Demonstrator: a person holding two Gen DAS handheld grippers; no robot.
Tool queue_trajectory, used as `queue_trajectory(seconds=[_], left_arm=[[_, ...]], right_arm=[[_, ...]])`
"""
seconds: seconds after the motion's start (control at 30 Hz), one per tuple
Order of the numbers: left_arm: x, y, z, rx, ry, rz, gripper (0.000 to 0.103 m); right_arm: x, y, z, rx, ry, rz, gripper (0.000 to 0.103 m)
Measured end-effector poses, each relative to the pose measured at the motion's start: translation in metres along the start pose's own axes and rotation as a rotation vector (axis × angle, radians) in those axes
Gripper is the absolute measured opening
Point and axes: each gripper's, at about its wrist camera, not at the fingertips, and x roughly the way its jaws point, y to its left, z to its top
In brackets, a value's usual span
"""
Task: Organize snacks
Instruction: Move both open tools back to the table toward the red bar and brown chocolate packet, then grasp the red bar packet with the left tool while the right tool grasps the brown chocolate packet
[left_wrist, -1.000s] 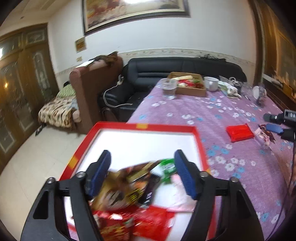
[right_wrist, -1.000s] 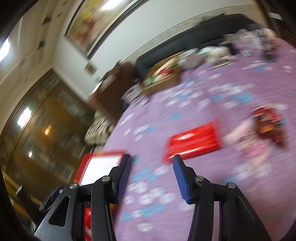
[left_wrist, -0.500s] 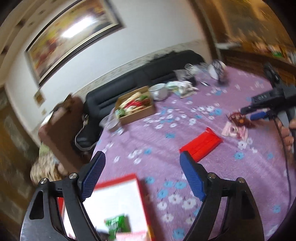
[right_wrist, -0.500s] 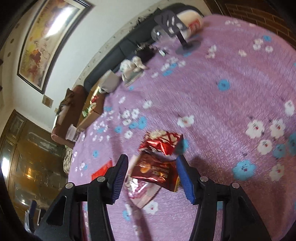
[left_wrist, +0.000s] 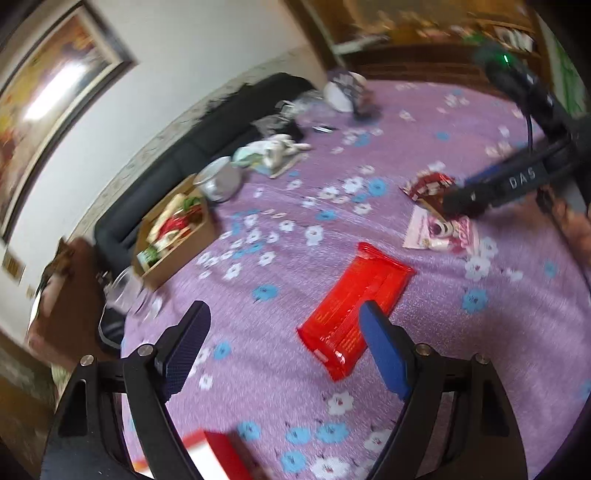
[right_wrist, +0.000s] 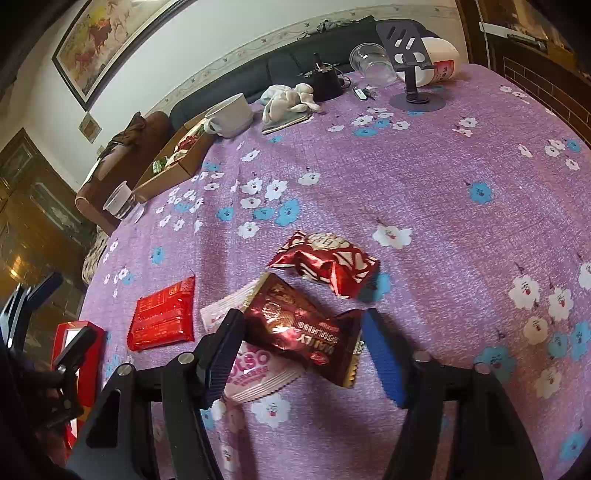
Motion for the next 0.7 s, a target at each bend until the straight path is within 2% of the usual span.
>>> queue_trajectory(seconds=[0.07,0.13,0.23,0.47,0.53,0.6,0.7], left_arm=[[0.009,-0.001,0.003,0.035,0.012,-0.044,0.083],[0.016,-0.006,0.005,0.081,0.022,-0.091,0.083],[0.023,-0.016,0.007,0.165,0.014,-0.139,0.083],[0.047,-0.034,0.014,0.317,0.039,-0.194,0.083],[0.054,-0.037,0.014,0.339,0.051,-0.225,0.083],[0.054,-0.035,0.015,0.343,0.021,-0.25,0.084],[0.056,-0.034,0.016,0.326,-0.01,-0.268,0.084]], right_arm=[[-0.004,-0.003,0.001,-0.004,0.0,0.015,0.042],[-0.006,-0.008,0.003,0.007,-0.002,0.02,0.024],[-0.007,-0.017,0.005,0.046,0.015,0.061,0.019],[-0.008,-0.051,0.009,0.237,0.075,0.256,0.021],[-0.014,-0.053,0.01,0.25,0.055,0.286,0.023],[-0.02,-0.049,0.012,0.228,0.011,0.288,0.024],[-0.02,-0.039,0.015,0.175,-0.022,0.239,0.042]])
